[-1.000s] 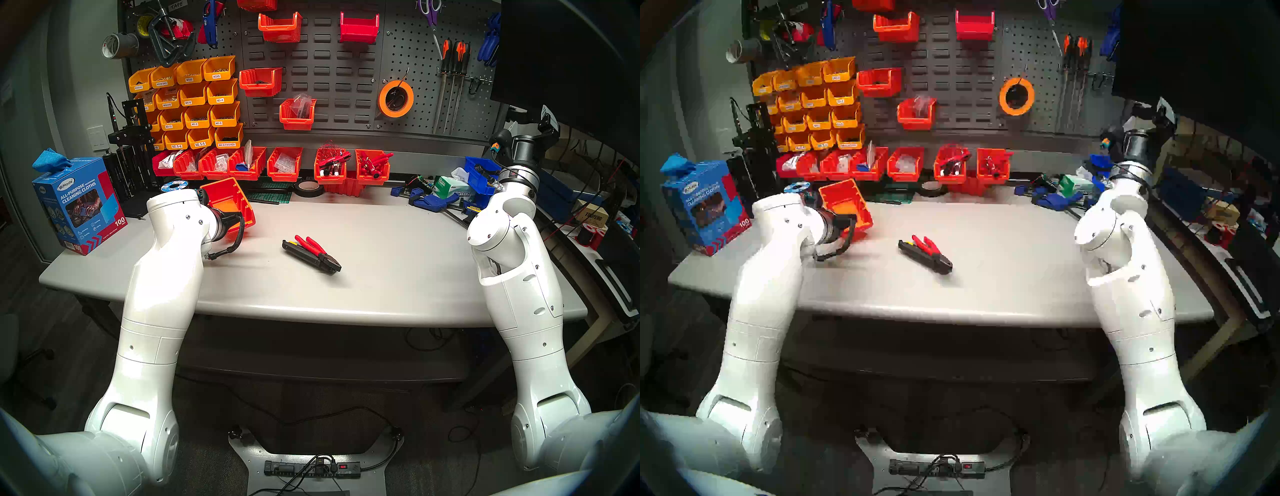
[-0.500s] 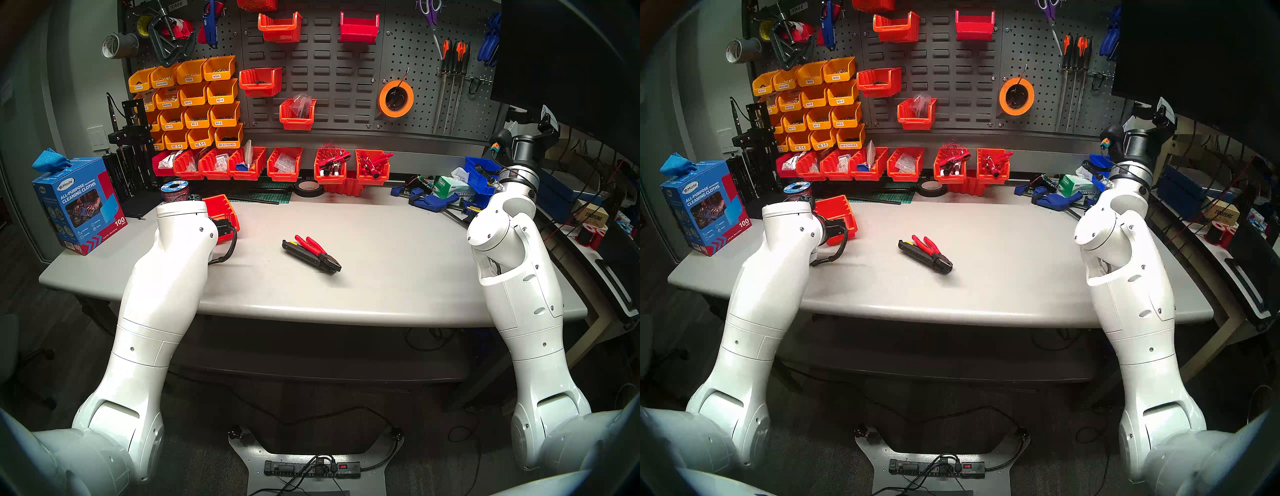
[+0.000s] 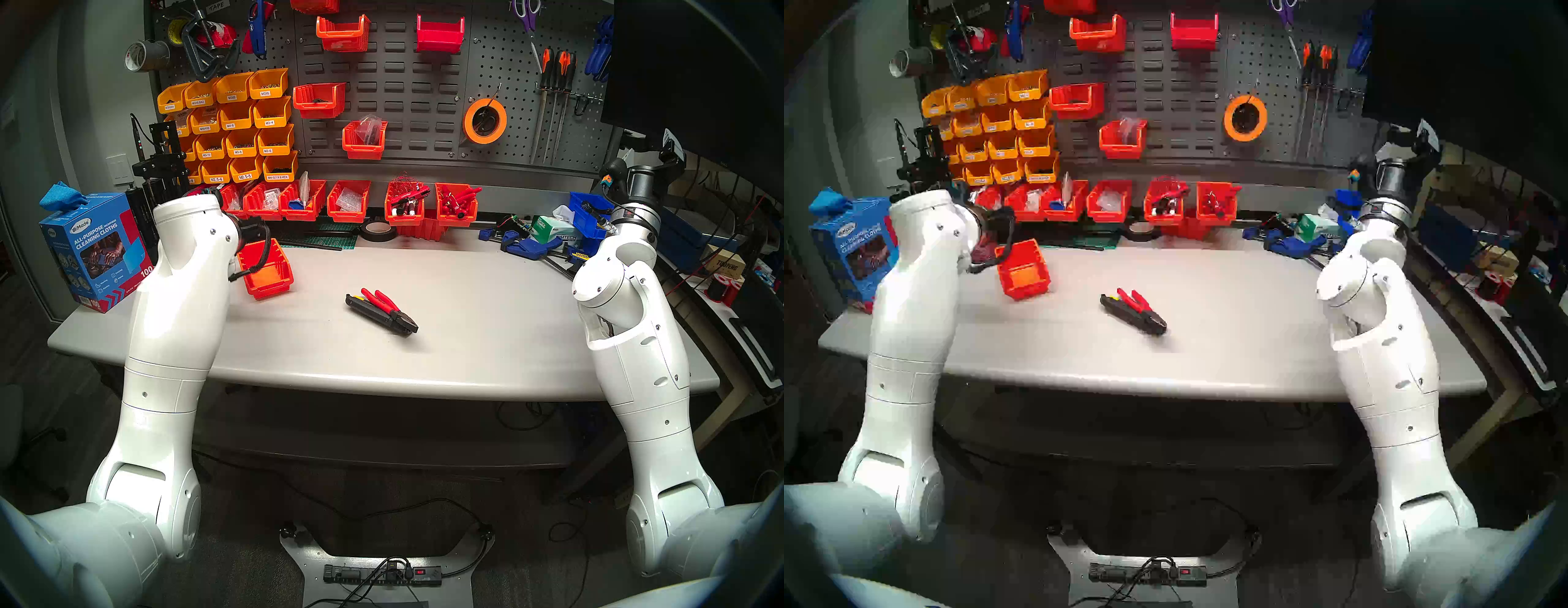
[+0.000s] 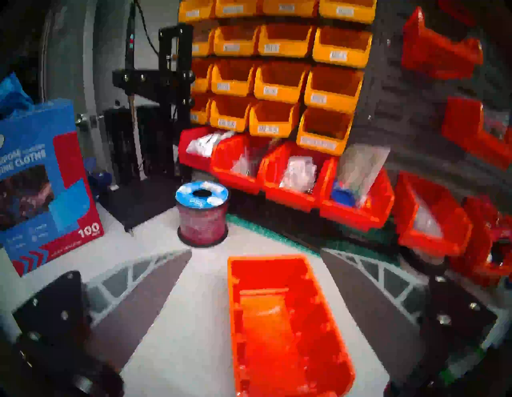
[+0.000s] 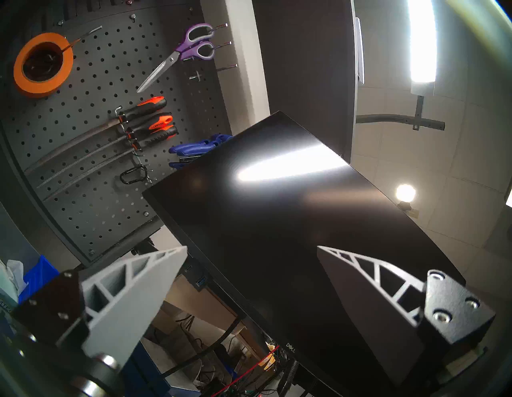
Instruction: Take out tools from the storage box
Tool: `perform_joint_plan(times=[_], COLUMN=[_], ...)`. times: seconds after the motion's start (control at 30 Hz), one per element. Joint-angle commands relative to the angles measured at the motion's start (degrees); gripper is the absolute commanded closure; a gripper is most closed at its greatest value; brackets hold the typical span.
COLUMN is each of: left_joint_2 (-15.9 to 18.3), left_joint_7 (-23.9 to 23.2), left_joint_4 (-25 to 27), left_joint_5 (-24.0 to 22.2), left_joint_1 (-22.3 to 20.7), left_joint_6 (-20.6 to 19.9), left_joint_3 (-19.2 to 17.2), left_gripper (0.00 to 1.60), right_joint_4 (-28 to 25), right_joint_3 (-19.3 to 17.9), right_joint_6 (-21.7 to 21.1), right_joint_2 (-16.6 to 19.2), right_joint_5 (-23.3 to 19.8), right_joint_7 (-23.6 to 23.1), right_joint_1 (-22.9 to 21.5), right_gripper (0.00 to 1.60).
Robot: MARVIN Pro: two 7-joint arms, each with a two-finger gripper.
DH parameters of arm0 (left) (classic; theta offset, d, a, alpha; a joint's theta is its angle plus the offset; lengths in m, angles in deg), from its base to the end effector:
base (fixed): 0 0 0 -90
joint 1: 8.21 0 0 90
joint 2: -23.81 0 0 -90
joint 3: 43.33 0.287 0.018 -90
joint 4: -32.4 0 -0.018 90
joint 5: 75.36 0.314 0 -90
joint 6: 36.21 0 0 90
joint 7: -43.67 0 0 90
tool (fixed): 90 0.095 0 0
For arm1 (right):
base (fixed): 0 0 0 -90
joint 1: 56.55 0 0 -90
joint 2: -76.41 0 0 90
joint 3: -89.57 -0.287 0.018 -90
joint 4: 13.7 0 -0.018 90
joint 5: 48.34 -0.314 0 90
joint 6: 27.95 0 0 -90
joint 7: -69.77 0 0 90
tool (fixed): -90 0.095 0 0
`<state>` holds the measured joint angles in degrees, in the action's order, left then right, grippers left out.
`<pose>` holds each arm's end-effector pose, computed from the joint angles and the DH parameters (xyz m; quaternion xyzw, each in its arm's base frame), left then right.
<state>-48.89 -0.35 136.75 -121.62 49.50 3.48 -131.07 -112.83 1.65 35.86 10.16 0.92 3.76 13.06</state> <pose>0.4812 0.0840 -0.0342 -0.7628 -0.1898 -0.6164 0.0464 0.4537 -0.1321 -0.0472 0.4143 0.0899 0.6307 0.6500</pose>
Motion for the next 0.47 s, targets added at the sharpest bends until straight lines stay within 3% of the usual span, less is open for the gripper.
perform_joint_plan(times=[0.0,0.37,0.43], left_joint_2=[0.85,1.80,1.80], left_joint_7=[-1.99,-6.47,-6.47], left_joint_4=[-0.64,-6.12,-6.12], left_joint_5=[4.01,11.22,11.22], left_joint_1=[-6.25,-8.29,-8.29], left_joint_6=[6.55,18.56,18.56], left_joint_3=[1.38,4.71,4.71], left_gripper=[0.00,0.00,0.00], right_joint_4=[-0.56,-0.57,-0.57], right_joint_3=[-0.04,-0.01,-0.01], right_joint_6=[0.02,-0.05,-0.05], right_joint_2=[0.12,0.11,0.11], right_joint_5=[0.22,0.30,0.30], right_joint_7=[0.23,0.28,0.28], right_joint_1=[-0.67,-0.72,-0.72], right_gripper=[0.00,0.00,0.00])
